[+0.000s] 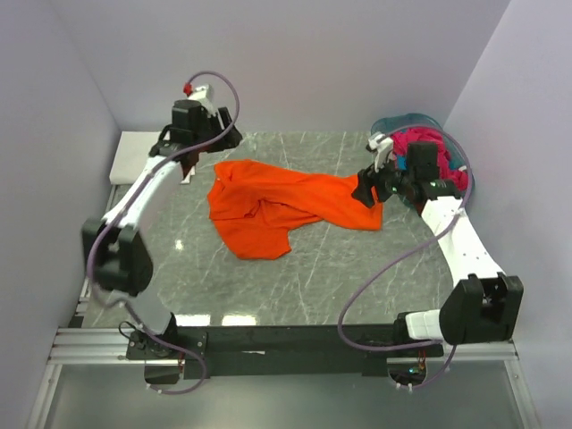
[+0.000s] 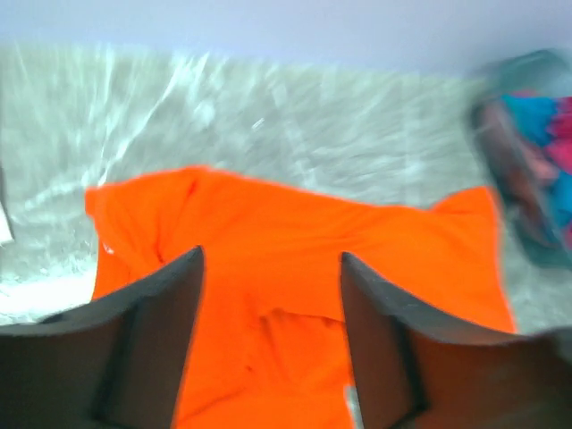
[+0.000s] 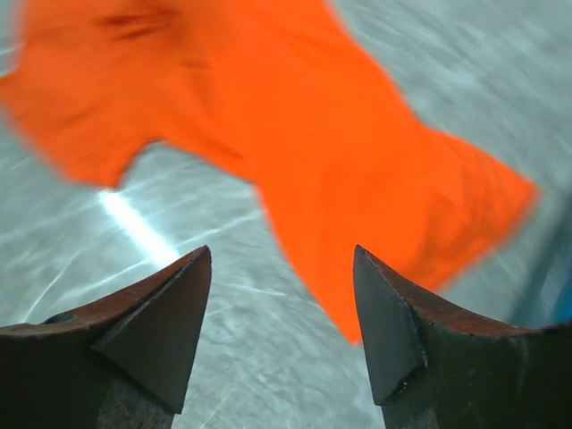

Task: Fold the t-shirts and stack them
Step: Flatten the tshirt out

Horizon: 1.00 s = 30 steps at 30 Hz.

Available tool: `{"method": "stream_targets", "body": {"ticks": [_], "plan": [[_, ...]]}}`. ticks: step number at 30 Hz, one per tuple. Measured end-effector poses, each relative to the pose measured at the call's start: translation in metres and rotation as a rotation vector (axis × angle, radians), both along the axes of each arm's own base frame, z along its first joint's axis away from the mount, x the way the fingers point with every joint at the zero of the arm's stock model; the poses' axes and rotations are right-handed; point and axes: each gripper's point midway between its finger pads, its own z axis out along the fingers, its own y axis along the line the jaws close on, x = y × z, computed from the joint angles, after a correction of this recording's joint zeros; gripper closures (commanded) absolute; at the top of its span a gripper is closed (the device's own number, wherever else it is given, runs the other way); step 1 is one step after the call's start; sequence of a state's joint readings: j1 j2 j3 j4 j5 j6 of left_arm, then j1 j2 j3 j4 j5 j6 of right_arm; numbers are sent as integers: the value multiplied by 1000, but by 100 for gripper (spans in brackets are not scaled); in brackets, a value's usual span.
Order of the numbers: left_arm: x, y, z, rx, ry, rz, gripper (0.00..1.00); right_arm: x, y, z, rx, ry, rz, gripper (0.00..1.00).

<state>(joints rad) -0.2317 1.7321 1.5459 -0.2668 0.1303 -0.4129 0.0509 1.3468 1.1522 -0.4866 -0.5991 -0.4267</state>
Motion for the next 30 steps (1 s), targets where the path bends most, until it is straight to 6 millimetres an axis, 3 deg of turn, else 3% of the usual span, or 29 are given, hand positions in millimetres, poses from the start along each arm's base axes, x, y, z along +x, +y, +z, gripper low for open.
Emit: {"method": "stream_targets", "body": {"ticks": [3, 5, 8, 11, 14, 16, 21, 25, 30], "plan": [[-34, -12, 49, 17, -110, -39, 43, -22, 25, -1, 43, -20, 177, 32], [-55, -22, 48, 46, -116, -62, 43, -28, 32, -14, 51, 26, 207, 38], [-76, -23, -1, 122, -1, -66, 42, -24, 30, -33, 33, 108, 185, 42], [-99, -1, -65, 221, 164, -32, 39, -13, 18, -48, -29, 149, 128, 42], [-126, 21, -106, 282, 284, -6, 39, -11, 3, -67, -112, 173, 75, 42], [-139, 31, -120, 291, 323, 12, 40, -16, -7, -82, -162, 196, 51, 42], [-144, 39, -121, 245, 331, 65, 46, -25, -22, -109, -223, 268, 15, 42], [-142, 44, -129, 217, 346, 133, 49, -23, -29, -115, -237, 285, -6, 43], [-131, 56, -155, 220, 392, 226, 56, -21, -34, -118, -241, 292, -27, 43]]}}
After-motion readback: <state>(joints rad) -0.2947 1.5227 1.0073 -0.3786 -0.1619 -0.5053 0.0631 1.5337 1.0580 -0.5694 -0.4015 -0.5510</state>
